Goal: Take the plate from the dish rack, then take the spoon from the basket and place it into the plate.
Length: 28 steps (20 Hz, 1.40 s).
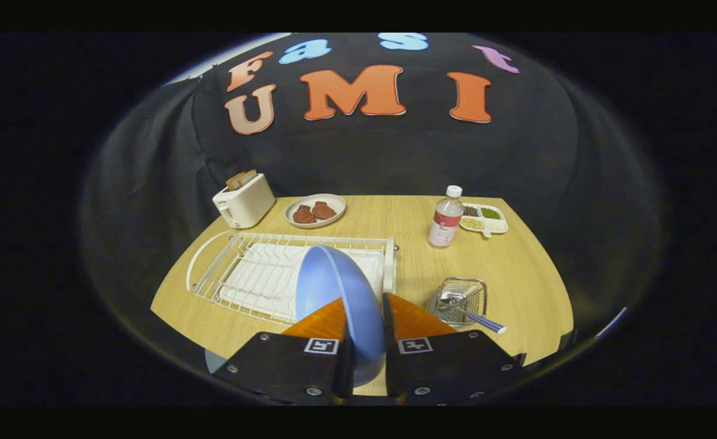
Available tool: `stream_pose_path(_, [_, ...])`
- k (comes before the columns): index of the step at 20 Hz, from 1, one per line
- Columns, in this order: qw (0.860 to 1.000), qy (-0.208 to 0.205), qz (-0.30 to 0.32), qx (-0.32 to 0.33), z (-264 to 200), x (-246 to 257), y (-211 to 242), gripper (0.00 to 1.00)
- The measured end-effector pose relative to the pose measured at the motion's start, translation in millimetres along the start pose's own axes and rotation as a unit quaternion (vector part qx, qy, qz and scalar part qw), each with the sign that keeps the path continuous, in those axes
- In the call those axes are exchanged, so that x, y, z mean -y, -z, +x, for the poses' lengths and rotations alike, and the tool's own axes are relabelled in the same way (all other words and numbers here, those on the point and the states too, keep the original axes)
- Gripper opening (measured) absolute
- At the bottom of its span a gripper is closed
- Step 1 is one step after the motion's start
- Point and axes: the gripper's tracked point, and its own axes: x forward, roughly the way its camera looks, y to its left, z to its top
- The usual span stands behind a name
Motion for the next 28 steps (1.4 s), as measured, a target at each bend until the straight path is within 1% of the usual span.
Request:
stream_pose_path(3, [0.999, -0.023, 0.023, -0.001, -11, 2, 20, 0.21])
stream_pose_path(7, [0.998, -0.054, 0.038, -0.006, -22, 1, 50, 0.21])
stream_pose_path(10, [0.997, -0.063, 0.052, -0.014, -22, 4, 73, 0.21])
stream_pose_path(14, [0.991, -0.096, 0.087, -0.036, -16, -3, 109, 0.21])
stream_pose_path(16, [0.989, -0.101, 0.099, -0.046, -10, -2, 123, 0.21])
stream_pose_path(20, [0.987, -0.099, 0.113, -0.056, 8, 7, 144, 0.21])
stream_pose_path(24, [0.98, -0.124, 0.145, -0.06, 14, 3, 155, 0.21])
stream_pose_path(26, [0.978, -0.129, 0.155, -0.056, 14, 4, 157, 0.21])
stream_pose_path(28, [0.979, -0.124, 0.152, -0.056, 17, 7, 164, 0.22])
